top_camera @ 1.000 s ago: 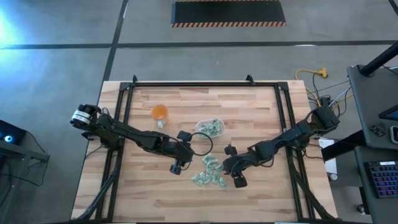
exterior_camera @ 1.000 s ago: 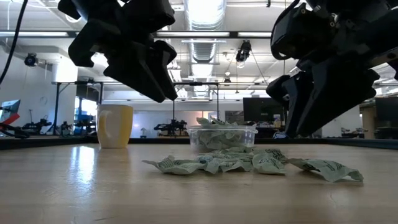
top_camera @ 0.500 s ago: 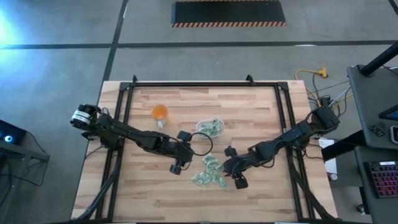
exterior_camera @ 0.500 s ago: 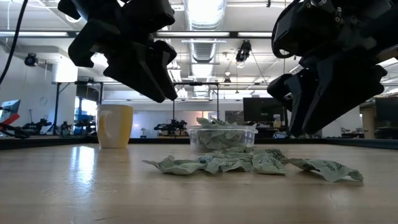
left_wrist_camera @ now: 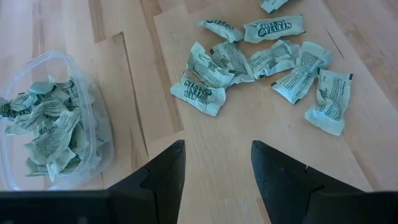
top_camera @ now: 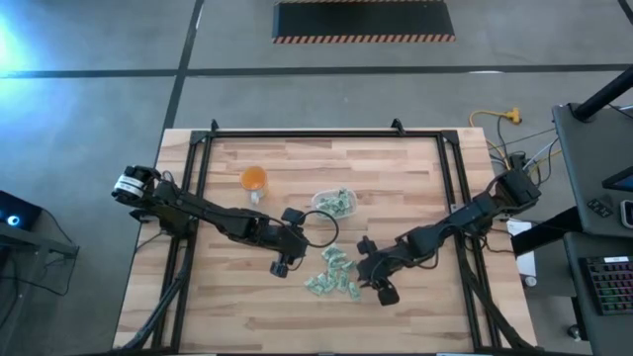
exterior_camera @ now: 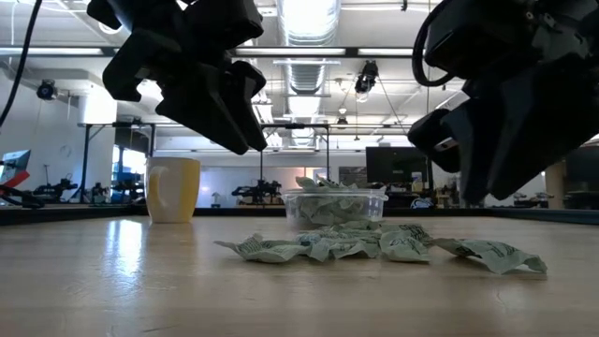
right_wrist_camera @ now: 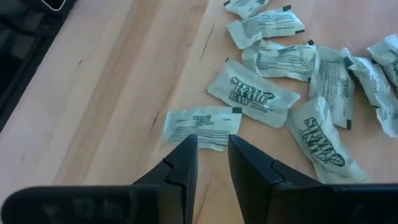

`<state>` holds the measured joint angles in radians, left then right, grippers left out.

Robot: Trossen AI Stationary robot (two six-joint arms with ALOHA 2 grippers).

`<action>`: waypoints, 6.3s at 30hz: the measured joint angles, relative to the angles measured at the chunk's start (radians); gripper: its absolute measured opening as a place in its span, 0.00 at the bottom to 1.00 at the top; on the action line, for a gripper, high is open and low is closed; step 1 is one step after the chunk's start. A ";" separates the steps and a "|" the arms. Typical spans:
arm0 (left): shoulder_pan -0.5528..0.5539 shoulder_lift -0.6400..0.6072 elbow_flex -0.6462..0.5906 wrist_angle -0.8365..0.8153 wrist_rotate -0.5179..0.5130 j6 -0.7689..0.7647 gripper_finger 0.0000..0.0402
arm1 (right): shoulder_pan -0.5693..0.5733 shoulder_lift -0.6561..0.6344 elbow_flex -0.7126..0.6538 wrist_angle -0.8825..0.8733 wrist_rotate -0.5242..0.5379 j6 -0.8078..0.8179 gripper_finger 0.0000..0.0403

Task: Pick and place Stevia / Truvia into bins
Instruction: Put the stevia packet into the transparent bin

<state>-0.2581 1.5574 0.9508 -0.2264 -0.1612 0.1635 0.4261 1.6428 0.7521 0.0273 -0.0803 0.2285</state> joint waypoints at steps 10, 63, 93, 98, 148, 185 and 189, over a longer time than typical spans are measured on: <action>0.000 0.000 0.000 0.000 0.000 0.000 0.42 | -0.001 0.000 -0.002 0.004 0.051 -0.011 0.20; 0.000 0.000 -0.002 0.000 0.000 -0.002 0.42 | -0.024 -0.095 -0.023 0.080 0.378 -0.267 0.02; 0.000 0.000 -0.002 0.000 0.000 -0.001 0.42 | -0.472 -0.109 -0.024 0.054 0.367 -0.314 0.31; 0.001 0.000 -0.001 0.000 -0.002 0.000 0.42 | -0.454 -0.184 -0.013 0.006 0.370 -0.305 0.36; -0.112 0.168 -0.123 0.470 0.144 -0.020 0.42 | 0.002 -0.356 -0.136 -0.162 0.267 0.062 0.29; -0.108 0.277 -0.124 0.523 0.185 -0.023 0.02 | 0.004 -0.349 -0.163 -0.141 0.266 0.068 0.25; -0.108 0.247 -0.124 0.520 0.162 -0.022 0.02 | 0.004 -0.349 -0.169 -0.140 0.266 0.068 0.25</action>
<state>-0.3660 1.8042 0.8268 0.2932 0.0009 0.1419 0.4297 1.2934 0.5826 -0.1126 0.1856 0.2970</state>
